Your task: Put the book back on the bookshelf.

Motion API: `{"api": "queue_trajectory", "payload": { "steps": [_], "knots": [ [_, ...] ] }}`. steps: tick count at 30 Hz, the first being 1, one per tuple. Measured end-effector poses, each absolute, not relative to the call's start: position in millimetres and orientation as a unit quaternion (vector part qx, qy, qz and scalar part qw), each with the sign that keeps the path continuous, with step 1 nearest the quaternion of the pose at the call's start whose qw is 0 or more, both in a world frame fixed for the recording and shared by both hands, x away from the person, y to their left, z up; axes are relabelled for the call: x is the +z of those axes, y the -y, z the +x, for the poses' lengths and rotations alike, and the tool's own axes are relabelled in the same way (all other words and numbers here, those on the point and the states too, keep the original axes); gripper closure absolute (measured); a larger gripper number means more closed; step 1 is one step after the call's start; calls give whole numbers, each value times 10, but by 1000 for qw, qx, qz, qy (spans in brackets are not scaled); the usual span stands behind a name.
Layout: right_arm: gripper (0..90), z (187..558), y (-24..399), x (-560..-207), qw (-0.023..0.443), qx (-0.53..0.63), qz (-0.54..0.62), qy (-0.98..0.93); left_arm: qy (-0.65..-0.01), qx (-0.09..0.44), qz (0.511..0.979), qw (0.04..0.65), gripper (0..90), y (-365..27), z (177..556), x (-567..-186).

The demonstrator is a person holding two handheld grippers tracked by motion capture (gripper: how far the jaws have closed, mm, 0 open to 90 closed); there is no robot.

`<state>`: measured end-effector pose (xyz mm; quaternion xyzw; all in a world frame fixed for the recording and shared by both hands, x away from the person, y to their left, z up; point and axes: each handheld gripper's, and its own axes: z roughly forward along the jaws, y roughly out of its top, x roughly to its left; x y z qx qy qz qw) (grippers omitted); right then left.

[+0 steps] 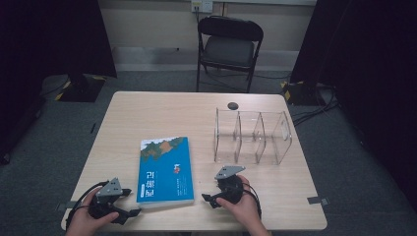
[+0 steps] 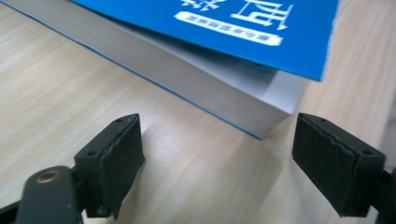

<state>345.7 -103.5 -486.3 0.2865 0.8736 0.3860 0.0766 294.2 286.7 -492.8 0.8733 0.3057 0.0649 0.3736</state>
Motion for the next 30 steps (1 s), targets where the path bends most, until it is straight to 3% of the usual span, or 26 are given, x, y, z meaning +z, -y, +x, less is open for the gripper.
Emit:
{"api": "queue_trajectory", "payload": {
  "steps": [18,30],
  "knots": [
    [149,3369,659,-4809,55,400,235,-884,-312,102,878,348,176,-2596,2986,-4926],
    [149,3371,668,-4797,65,408,236,-880,-334,75,874,345,207,-2601,3011,-4854]
  ]
}}
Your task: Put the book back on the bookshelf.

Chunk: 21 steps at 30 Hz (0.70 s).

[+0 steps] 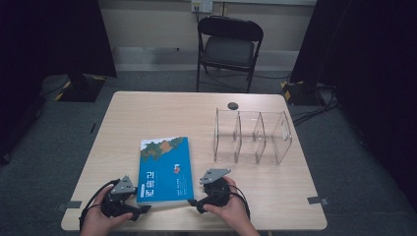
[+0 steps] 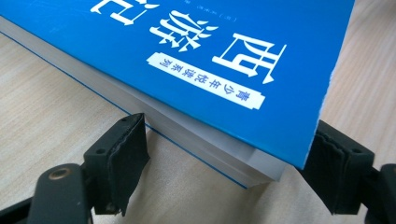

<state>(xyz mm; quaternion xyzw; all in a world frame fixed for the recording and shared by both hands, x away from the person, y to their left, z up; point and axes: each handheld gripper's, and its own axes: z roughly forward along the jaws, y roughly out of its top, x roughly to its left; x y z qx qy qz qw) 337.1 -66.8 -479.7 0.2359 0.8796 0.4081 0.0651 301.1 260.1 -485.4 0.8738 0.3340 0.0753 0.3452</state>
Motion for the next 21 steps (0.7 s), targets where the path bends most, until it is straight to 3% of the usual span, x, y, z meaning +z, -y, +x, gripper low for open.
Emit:
{"api": "queue_trajectory", "payload": {
  "steps": [21],
  "knots": [
    [148,3336,539,-4651,56,424,223,-876,-342,70,863,365,213,-2602,3051,-4663]
  ]
}}
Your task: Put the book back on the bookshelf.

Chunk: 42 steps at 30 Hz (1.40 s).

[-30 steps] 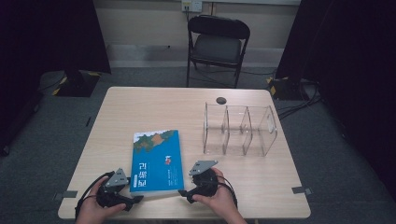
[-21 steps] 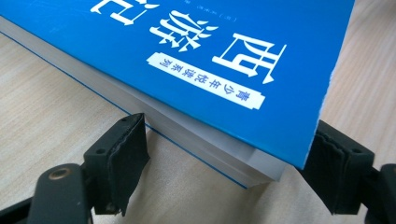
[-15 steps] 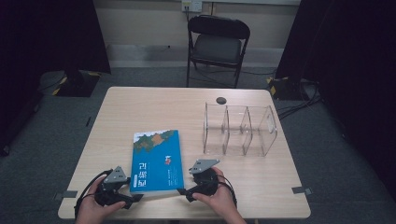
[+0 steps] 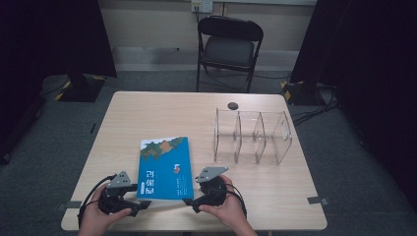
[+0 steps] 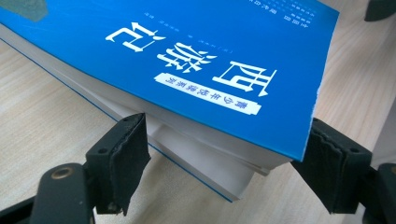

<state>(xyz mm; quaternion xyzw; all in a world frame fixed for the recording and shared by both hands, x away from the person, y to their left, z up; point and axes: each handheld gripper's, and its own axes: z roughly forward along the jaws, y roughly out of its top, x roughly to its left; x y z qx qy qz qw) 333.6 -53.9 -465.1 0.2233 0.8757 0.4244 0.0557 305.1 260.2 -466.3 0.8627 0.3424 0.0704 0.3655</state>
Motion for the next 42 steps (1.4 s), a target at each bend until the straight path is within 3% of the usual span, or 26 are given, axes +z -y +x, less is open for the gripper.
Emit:
{"api": "queue_trajectory", "payload": {
  "steps": [11,15,27,42],
  "knots": [
    [148,3269,401,-4521,58,443,208,-870,-347,70,856,376,215,-2579,3068,-4587],
    [146,3256,287,-4537,35,444,200,-873,-350,69,853,380,215,-2572,3077,-4566],
    [148,3256,53,-4594,20,435,180,-882,-349,67,851,386,219,-2570,3104,-4506],
    [154,3253,-136,-4713,60,427,192,-881,-351,65,844,400,222,-2538,3129,-4411]
  ]
}}
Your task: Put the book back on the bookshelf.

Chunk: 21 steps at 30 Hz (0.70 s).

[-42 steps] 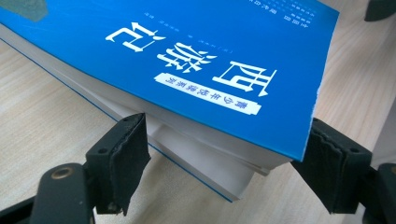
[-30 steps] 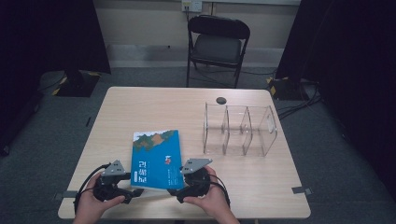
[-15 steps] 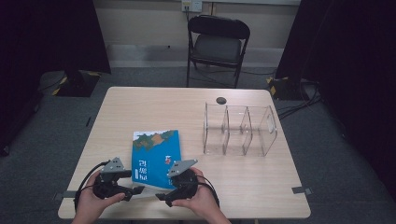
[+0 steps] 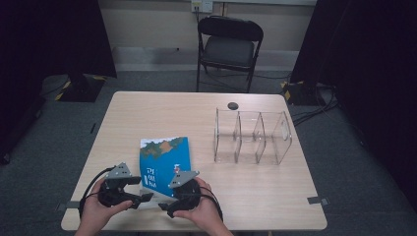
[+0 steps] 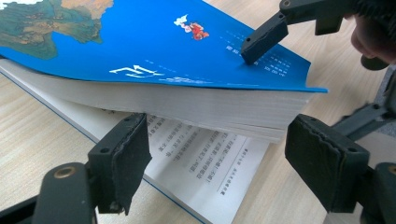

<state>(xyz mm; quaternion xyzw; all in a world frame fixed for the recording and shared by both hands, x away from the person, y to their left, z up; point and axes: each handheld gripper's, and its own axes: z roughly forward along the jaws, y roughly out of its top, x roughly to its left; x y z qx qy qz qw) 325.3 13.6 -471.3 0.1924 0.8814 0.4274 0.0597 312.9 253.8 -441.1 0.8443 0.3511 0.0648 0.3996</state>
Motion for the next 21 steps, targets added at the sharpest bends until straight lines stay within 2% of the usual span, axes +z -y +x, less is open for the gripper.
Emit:
{"api": "queue_trajectory", "payload": {
  "steps": [6,7,19,21],
  "knots": [
    [186,3248,-200,-4736,94,417,186,-884,-353,65,843,400,222,-2533,3137,-4404],
    [238,3248,-204,-4741,106,416,186,-884,-354,65,843,400,221,-2532,3137,-4402],
    [322,3229,-239,-4768,138,417,197,-877,-355,62,844,396,221,-2523,3148,-4398],
    [372,3221,-244,-4765,143,415,191,-878,-355,61,845,396,220,-2528,3153,-4400]
  ]
}}
